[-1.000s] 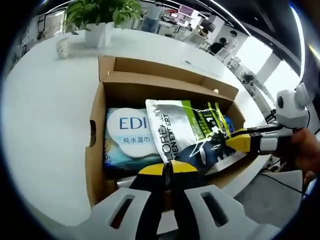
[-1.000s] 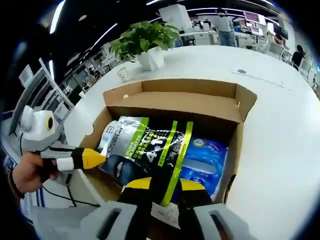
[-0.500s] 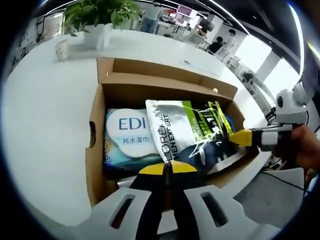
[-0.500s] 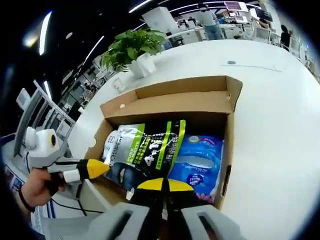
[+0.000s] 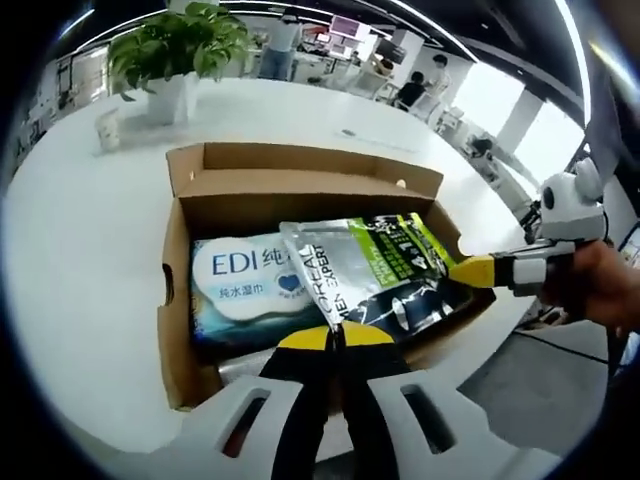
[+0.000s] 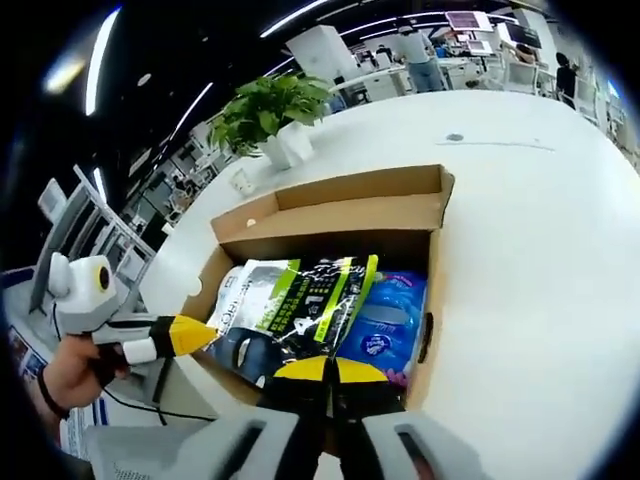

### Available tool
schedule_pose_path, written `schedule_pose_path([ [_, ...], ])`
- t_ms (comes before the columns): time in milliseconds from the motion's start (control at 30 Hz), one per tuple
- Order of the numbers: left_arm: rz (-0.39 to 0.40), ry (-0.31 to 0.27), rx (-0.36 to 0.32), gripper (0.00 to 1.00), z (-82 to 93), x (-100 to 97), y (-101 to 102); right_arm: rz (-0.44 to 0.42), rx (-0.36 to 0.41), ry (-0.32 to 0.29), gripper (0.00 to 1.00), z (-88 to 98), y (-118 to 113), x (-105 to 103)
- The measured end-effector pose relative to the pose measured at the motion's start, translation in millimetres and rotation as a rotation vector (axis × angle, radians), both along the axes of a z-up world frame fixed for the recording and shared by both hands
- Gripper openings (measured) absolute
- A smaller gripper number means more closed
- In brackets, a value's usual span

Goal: Operate the shoe box by opening the lid, removing the specified soft item, and placing it in the target area until the item is outside and the box remains undamaged.

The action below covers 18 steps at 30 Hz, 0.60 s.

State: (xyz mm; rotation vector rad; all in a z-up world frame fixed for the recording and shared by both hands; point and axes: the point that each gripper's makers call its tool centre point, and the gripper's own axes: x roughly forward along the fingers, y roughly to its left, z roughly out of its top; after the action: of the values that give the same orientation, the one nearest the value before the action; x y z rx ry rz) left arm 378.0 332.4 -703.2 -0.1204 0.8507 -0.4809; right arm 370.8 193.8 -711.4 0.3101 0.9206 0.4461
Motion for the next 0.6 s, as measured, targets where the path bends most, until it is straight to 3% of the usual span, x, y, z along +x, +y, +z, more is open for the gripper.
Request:
schedule_pose_path([
  [300,-0.074,-0.052,-0.010,0.02,24.0,-6.5,-23,-0.038,0.010,-0.043,0.00,8.9,-21,-13],
  [600,-0.139,-0.080,-0.005,0.02,36.4,-14.7,-40,-0.050,0.006,-0.110,0.00,31.2,-37,-21],
])
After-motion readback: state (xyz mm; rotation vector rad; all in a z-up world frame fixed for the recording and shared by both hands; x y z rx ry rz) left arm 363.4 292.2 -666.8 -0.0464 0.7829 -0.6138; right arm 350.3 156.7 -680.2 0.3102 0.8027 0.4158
